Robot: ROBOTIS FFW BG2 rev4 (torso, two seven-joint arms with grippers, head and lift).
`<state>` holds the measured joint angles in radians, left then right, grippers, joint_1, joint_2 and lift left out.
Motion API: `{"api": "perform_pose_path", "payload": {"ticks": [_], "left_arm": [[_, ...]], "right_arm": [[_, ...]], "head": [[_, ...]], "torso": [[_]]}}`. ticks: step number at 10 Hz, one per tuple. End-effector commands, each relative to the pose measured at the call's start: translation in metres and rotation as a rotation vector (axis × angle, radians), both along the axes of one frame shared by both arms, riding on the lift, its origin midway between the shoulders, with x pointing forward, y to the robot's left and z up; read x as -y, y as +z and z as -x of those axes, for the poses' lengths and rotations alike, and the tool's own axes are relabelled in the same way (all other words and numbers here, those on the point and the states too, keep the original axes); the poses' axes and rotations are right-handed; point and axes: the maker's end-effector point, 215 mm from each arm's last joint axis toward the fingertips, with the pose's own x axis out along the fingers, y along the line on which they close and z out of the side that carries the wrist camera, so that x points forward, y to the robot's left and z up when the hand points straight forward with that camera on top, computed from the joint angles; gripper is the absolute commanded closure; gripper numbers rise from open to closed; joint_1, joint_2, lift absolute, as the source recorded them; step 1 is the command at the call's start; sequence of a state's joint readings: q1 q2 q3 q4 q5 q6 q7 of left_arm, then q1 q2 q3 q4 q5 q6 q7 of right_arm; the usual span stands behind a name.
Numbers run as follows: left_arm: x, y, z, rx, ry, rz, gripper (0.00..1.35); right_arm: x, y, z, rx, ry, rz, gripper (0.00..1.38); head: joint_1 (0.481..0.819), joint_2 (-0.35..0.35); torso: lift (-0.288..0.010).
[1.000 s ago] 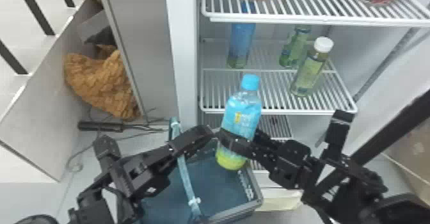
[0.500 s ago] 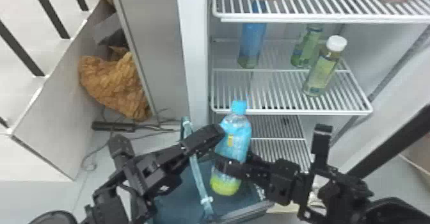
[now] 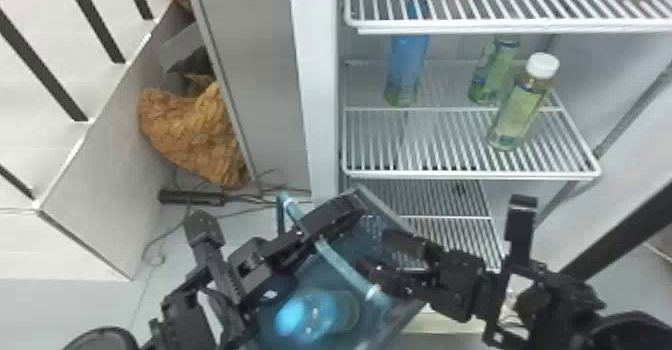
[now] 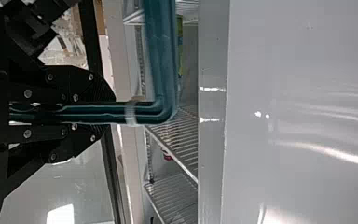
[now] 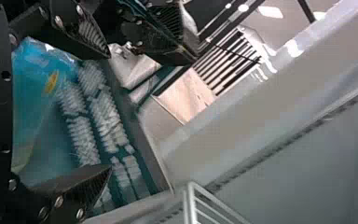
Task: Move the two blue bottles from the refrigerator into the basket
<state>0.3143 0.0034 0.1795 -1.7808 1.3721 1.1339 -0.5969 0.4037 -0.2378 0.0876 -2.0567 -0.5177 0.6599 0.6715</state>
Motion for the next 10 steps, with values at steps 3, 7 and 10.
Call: {"api": "perform_pose_path", "payload": {"ticks": [3,7,10], "left_arm": [[-0.001,-0.001,0.0,-0.003,0.002,-0.002,1.2],[0.0,-0.001,0.001,-0.002,0.0,0.001,1.2],[0.0,-0.001,0.001,-0.002,-0.002,0.0,1.2]], "right_arm": [[0.048,0.051,-0.041,0.226,-0.165,-0.001,0.13],[0.069,0.093,-0.062,0.369,-0.263,-0.013,0.14],[0.094,0.113,-0.088,0.463,-0.35,0.003,0.14]], "head": [[0.695,-0.04],[0.695,-0.09],[0.695,-0.118]], "torso": [[-0.22],[-0.22],[-0.22]]}}
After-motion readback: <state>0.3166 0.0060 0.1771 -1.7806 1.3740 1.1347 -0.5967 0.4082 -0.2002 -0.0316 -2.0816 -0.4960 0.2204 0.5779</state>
